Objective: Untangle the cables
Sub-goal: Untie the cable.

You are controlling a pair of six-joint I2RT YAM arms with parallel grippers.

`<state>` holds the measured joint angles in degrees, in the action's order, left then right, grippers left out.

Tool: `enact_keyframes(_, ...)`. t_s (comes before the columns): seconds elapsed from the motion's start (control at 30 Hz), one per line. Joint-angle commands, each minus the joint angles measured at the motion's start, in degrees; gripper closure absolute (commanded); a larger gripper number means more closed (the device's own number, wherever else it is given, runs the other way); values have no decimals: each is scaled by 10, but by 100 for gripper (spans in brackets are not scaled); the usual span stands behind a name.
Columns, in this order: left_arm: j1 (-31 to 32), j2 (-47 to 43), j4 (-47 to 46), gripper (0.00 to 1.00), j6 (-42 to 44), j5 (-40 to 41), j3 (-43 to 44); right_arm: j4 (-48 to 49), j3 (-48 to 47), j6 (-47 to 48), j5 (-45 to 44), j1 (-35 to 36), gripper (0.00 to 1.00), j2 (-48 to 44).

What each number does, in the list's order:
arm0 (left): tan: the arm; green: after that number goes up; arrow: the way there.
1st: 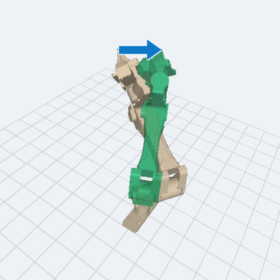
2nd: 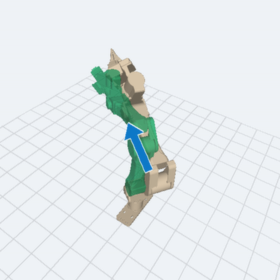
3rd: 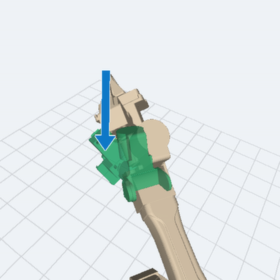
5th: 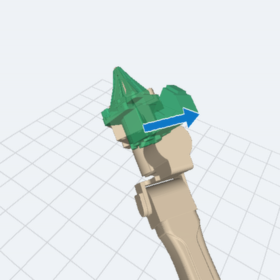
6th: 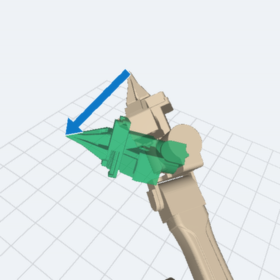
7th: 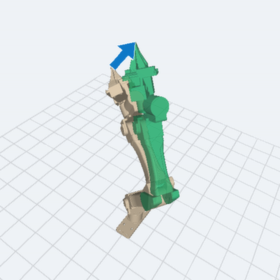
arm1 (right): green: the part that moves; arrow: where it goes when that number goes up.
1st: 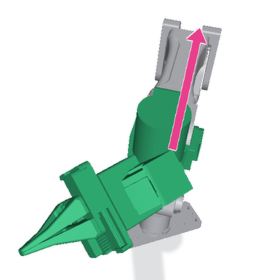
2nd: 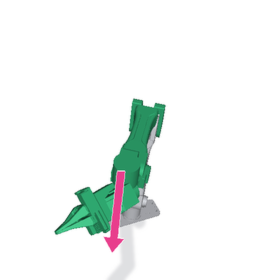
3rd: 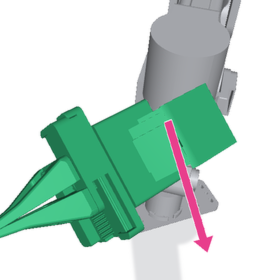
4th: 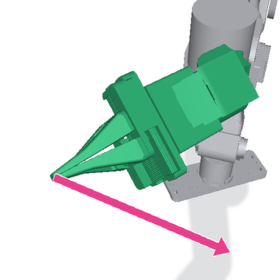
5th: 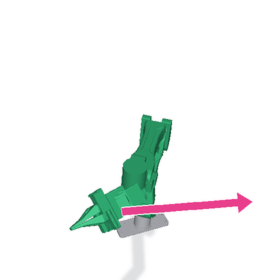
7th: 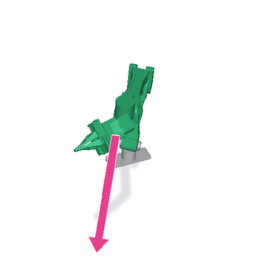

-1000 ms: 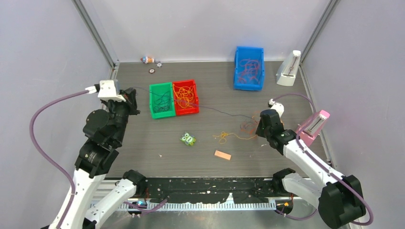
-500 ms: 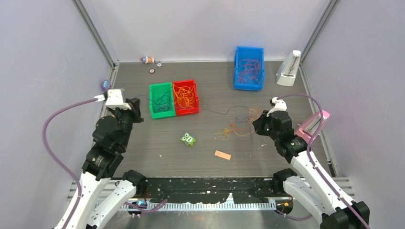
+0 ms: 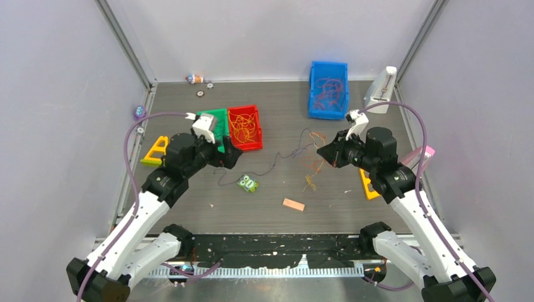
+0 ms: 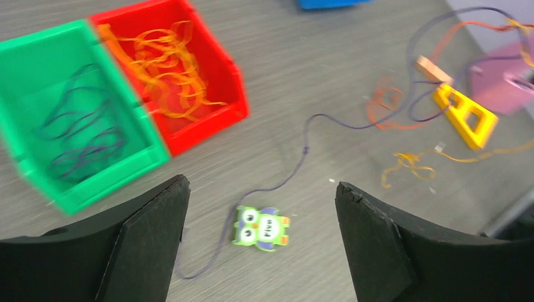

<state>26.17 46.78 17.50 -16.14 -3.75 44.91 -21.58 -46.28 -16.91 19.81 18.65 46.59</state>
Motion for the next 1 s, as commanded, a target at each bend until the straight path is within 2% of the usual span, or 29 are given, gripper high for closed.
enact_keyframes(0.0,23,38,-152,15,32,-178,14,-34,-51,34,69,4,94,6)
enact_keyframes(0.13,49,72,-244,17,75,-215,11,-79,-87,56,85,5,94,18)
enact_keyframes(0.3,68,127,-293,21,94,-224,35,-123,-124,77,112,6,94,26)
enact_keyframes(0.33,72,139,-300,23,97,-234,43,-125,-130,77,118,6,94,28)
enact_keyframes(0.43,95,178,-306,40,132,-258,67,-129,-136,78,130,7,94,28)
enact_keyframes(0.57,122,224,-320,41,201,-248,83,-128,-140,76,148,8,94,30)
enact_keyframes(0.73,134,262,-411,50,204,-236,78,-126,-138,76,163,8,94,26)
enact_keyframes(0.97,165,309,-440,51,238,-212,101,-119,-135,73,183,8,94,24)
